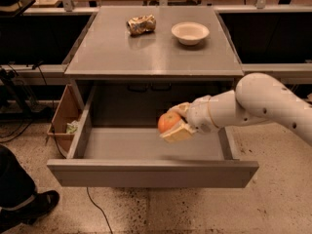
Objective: Place orange into top drawer
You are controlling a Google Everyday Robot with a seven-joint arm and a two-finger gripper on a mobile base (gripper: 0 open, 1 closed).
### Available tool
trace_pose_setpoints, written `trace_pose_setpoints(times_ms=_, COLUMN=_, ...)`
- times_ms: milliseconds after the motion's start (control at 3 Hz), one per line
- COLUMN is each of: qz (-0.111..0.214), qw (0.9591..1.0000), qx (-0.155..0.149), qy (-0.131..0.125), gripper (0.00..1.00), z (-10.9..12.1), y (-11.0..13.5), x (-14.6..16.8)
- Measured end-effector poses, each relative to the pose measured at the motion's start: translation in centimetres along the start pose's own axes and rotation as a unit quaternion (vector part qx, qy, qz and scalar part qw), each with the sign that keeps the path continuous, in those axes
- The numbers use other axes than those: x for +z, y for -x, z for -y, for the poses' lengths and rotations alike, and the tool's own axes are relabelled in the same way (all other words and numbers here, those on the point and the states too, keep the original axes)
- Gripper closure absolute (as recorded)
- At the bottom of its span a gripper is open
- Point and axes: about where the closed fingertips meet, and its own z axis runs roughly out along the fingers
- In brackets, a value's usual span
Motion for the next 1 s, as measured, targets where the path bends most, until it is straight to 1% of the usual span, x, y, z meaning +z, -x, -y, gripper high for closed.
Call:
trace_pose_setpoints(times_ms=333, qz=0.008, qw=0.9998, qx=-0.015, qy=0.007, gripper=1.0, z=0.6, y=-1.7, x=3.3)
trace_pose_setpoints(times_ms=667, qz=0.012, qw=0.9996, qx=-0.023, qy=0.013, gripper=1.0, z=2.3, y=-3.0, x=6.7)
trace_pose_setpoints(times_ms=1000, qz=0.012, qw=0.9995, qx=-0.02, qy=0.021, gripper=1.0, z=3.5, y=-4.7, x=9.6)
